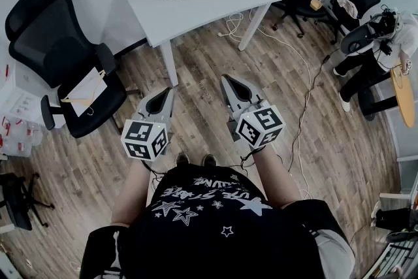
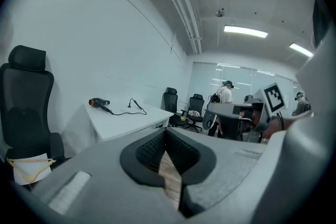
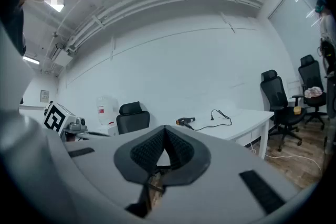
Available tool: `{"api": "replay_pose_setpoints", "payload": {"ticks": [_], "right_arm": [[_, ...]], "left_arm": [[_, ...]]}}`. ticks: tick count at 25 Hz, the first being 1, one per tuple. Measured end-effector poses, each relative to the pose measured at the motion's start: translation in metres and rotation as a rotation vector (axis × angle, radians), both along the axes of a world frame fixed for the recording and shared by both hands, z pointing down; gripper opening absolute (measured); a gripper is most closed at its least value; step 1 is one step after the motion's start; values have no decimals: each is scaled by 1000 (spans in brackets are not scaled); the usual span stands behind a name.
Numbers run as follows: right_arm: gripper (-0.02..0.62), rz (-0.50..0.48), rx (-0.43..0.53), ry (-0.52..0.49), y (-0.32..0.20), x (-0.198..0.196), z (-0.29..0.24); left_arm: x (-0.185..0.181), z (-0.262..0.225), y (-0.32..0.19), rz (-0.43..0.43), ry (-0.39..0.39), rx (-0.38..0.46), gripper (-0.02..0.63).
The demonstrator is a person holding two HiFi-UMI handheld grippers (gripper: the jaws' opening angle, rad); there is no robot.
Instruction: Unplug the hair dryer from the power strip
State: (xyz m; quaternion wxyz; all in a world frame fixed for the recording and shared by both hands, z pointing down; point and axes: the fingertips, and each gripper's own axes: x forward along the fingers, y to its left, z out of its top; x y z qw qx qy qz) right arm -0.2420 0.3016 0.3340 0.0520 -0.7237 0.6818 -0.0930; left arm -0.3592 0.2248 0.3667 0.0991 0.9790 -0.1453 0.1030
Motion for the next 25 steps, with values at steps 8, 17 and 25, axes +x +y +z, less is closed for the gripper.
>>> {"api": "replay_pose_setpoints", "payload": {"ticks": [8, 17, 25], "right_arm": [[9, 3, 8, -4, -5, -6, 0], [9, 12, -53, -7, -19, -18, 15], [9, 80, -65, -35, -34, -18, 22]], "left_arm": [[-5, 3, -1, 1, 10, -10, 8], [-12, 5, -12, 11, 15, -24, 8], [-29, 20, -24, 25, -4, -63, 8]]}}
